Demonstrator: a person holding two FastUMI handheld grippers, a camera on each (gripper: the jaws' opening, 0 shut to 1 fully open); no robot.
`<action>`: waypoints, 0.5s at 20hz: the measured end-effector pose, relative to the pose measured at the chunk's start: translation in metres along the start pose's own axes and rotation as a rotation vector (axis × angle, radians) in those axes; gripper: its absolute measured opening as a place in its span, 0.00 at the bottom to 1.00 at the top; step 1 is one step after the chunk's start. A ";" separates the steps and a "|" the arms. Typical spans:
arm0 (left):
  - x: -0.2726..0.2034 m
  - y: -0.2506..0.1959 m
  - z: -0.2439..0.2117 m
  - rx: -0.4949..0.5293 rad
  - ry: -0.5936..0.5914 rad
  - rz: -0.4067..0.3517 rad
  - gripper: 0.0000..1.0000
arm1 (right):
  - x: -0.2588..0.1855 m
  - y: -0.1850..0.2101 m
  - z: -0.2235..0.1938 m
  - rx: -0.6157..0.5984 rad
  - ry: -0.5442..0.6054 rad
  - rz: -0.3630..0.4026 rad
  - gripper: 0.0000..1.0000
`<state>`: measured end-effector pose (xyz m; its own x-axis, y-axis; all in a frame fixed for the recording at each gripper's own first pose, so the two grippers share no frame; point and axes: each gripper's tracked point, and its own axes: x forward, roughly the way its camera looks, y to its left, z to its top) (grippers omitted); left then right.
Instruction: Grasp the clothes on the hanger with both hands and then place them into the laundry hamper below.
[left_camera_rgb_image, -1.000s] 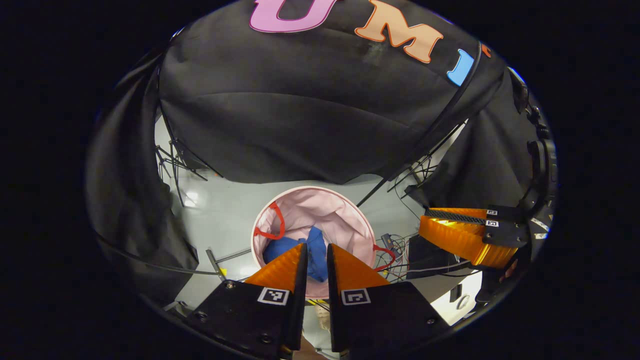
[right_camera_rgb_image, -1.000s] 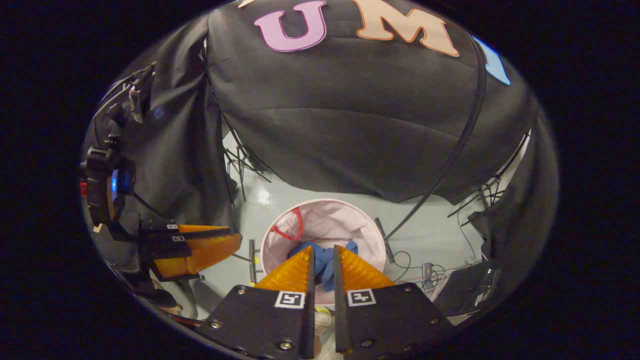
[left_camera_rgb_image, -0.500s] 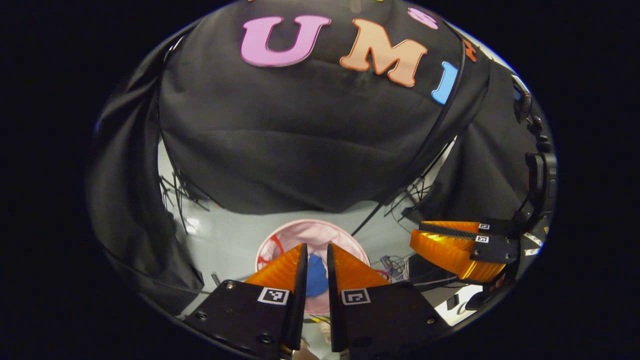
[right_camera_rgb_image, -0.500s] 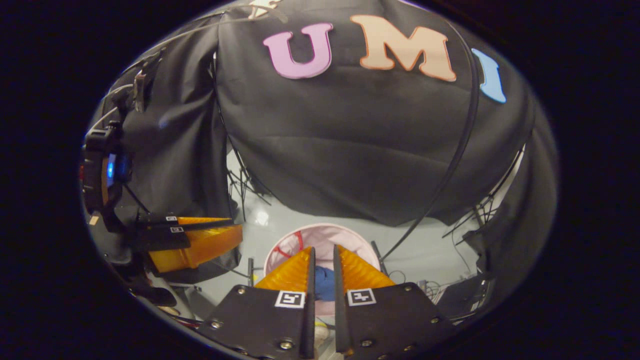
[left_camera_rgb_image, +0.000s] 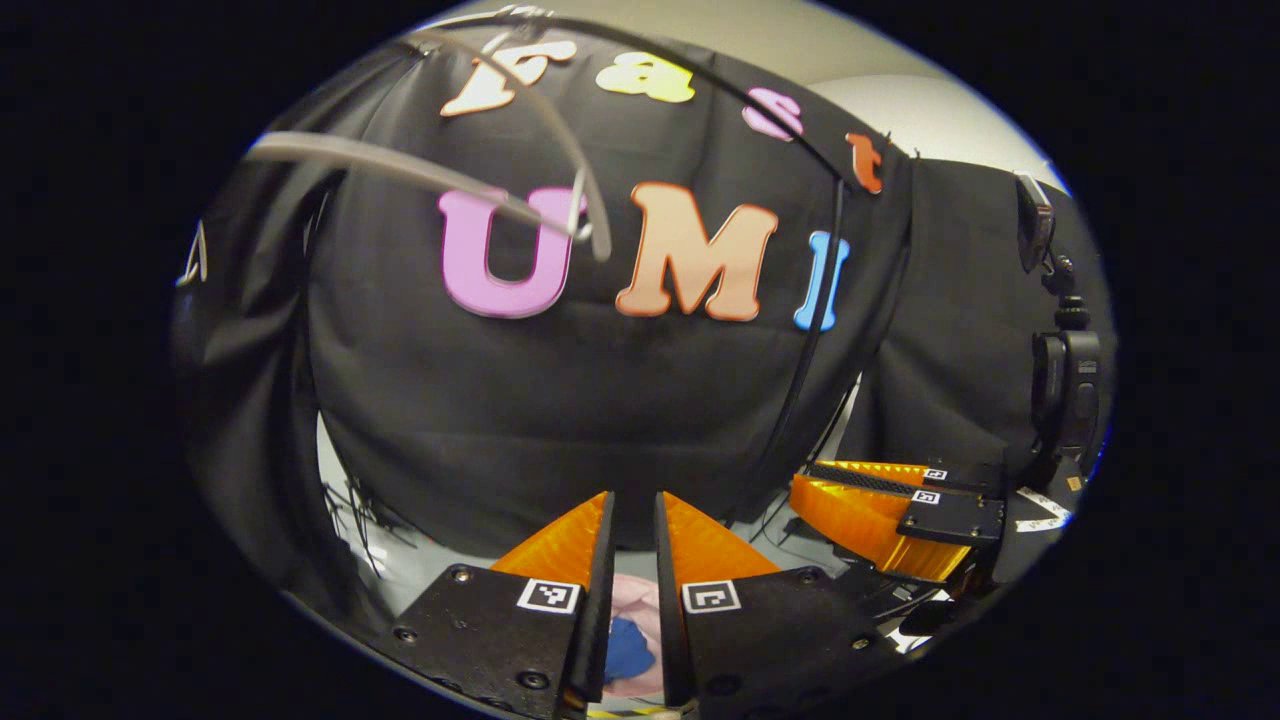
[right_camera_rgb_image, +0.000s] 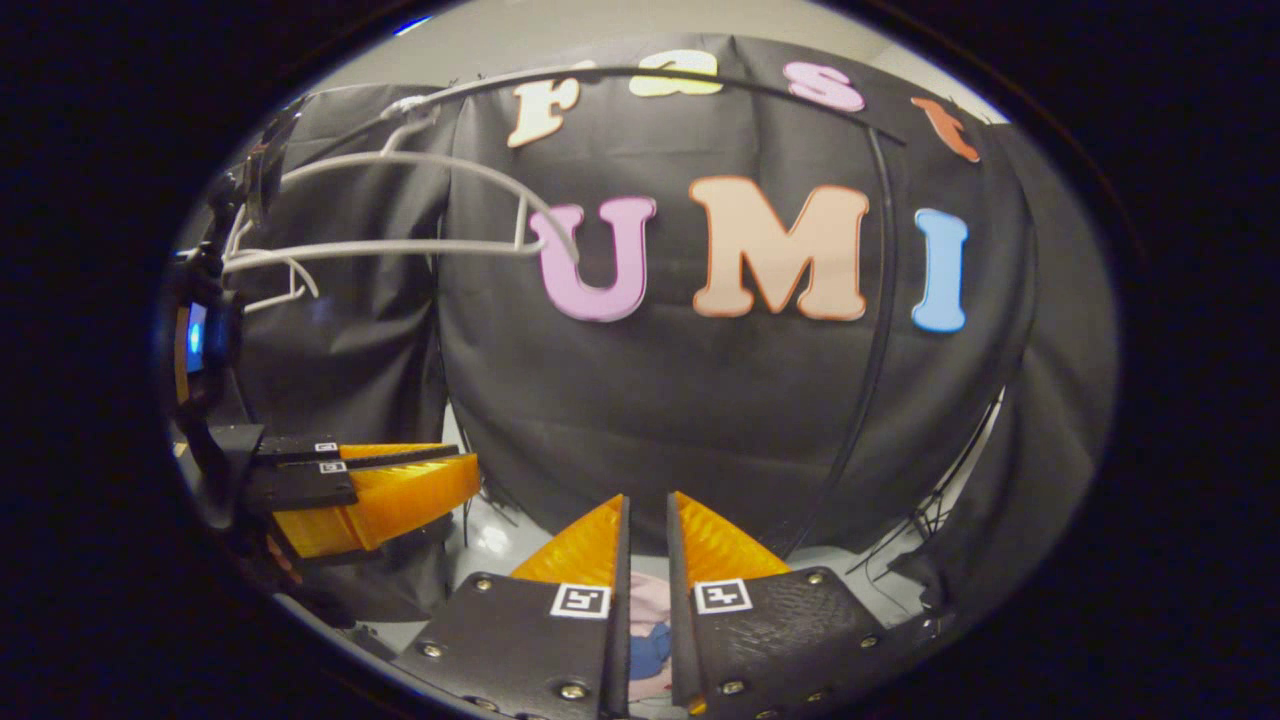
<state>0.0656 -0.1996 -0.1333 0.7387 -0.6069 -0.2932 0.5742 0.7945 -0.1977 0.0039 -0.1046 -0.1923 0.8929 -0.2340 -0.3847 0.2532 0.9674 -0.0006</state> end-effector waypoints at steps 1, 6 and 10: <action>-0.004 -0.003 0.016 0.010 -0.032 -0.004 0.24 | -0.006 -0.003 0.016 -0.001 -0.036 -0.006 0.17; -0.029 -0.016 0.085 0.071 -0.197 0.001 0.23 | -0.037 -0.008 0.080 -0.001 -0.180 -0.026 0.16; -0.056 -0.030 0.110 0.098 -0.276 -0.014 0.36 | -0.059 -0.006 0.108 0.003 -0.256 -0.035 0.23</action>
<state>0.0455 -0.1922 -0.0085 0.7906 -0.6119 -0.0225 0.6068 0.7879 -0.1045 -0.0096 -0.1069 -0.0696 0.9488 -0.2842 -0.1382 0.2860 0.9582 -0.0070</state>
